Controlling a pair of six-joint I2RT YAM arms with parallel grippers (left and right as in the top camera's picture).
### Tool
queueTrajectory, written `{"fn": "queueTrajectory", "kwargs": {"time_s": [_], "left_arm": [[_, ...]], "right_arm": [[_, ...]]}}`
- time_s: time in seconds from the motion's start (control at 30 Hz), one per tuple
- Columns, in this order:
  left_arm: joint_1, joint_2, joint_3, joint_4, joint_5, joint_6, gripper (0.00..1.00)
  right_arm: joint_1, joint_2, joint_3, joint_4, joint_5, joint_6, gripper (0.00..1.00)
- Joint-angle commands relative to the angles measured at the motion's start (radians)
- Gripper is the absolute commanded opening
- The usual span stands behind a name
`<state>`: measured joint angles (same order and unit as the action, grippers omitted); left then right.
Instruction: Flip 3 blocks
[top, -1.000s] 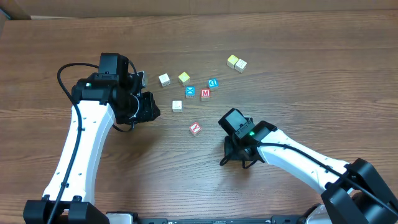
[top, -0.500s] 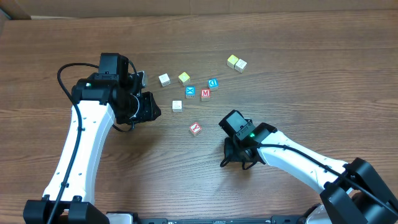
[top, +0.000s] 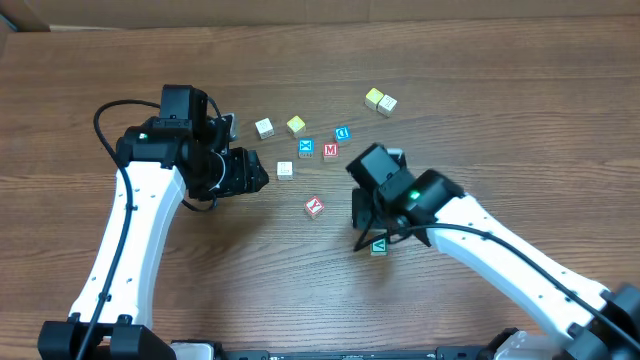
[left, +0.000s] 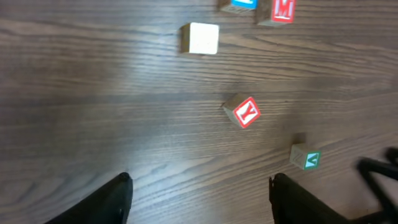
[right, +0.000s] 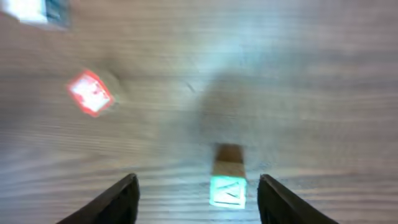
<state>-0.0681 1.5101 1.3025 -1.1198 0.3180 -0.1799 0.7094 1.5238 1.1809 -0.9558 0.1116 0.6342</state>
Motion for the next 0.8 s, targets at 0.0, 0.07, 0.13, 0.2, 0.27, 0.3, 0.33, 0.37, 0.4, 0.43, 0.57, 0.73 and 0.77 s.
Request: {"fn": "queueTrajectory", "kwargs": {"time_s": [0.0,0.07,0.13,0.2,0.27,0.3,0.33,0.37,0.4,0.43,0.57,0.73,0.77], "left_arm": [[-0.047,0.006,0.012,0.011,0.031,-0.003,0.7],[-0.089,0.007,0.001,0.029,0.03,-0.042,0.49],[-0.134,0.007,-0.013,0.066,0.03,-0.1,0.42],[-0.168,0.01,-0.028,0.11,0.03,-0.121,0.47],[-0.193,0.025,-0.039,0.15,0.029,-0.116,0.47],[-0.202,0.038,-0.044,0.165,0.029,-0.1,0.47],[-0.211,0.056,-0.048,0.18,0.03,-0.069,0.55],[-0.217,0.076,-0.051,0.187,0.029,-0.038,0.72],[-0.223,0.104,-0.051,0.187,0.024,0.004,0.82],[-0.227,0.131,-0.051,0.186,0.018,0.033,0.84],[-0.229,0.267,-0.051,0.187,0.016,0.222,0.74],[-0.23,0.405,-0.051,0.21,0.063,0.391,0.73],[-0.23,0.422,-0.051,0.216,0.074,0.414,0.73]], "right_arm": [[0.001,-0.026,0.089,-0.038,0.089,-0.014,0.99],[0.001,-0.026,0.144,-0.073,0.122,-0.015,1.0],[-0.002,-0.026,0.2,-0.11,0.138,-0.014,1.0],[-0.013,-0.026,0.251,-0.146,0.138,-0.013,1.0],[-0.033,-0.026,0.303,-0.19,0.138,-0.011,1.0],[-0.045,-0.029,0.325,-0.212,0.137,-0.011,1.0],[-0.061,-0.031,0.344,-0.232,0.132,-0.011,1.0],[-0.08,-0.037,0.367,-0.259,0.127,-0.011,1.0],[-0.098,-0.042,0.384,-0.282,0.121,-0.014,1.0],[-0.116,-0.05,0.398,-0.302,0.109,-0.015,1.0],[-0.204,-0.106,0.423,-0.341,-0.011,-0.085,1.0],[-0.278,-0.175,0.423,-0.382,-0.127,-0.113,1.0],[-0.28,-0.182,0.423,-0.39,-0.131,-0.119,1.0]]}}
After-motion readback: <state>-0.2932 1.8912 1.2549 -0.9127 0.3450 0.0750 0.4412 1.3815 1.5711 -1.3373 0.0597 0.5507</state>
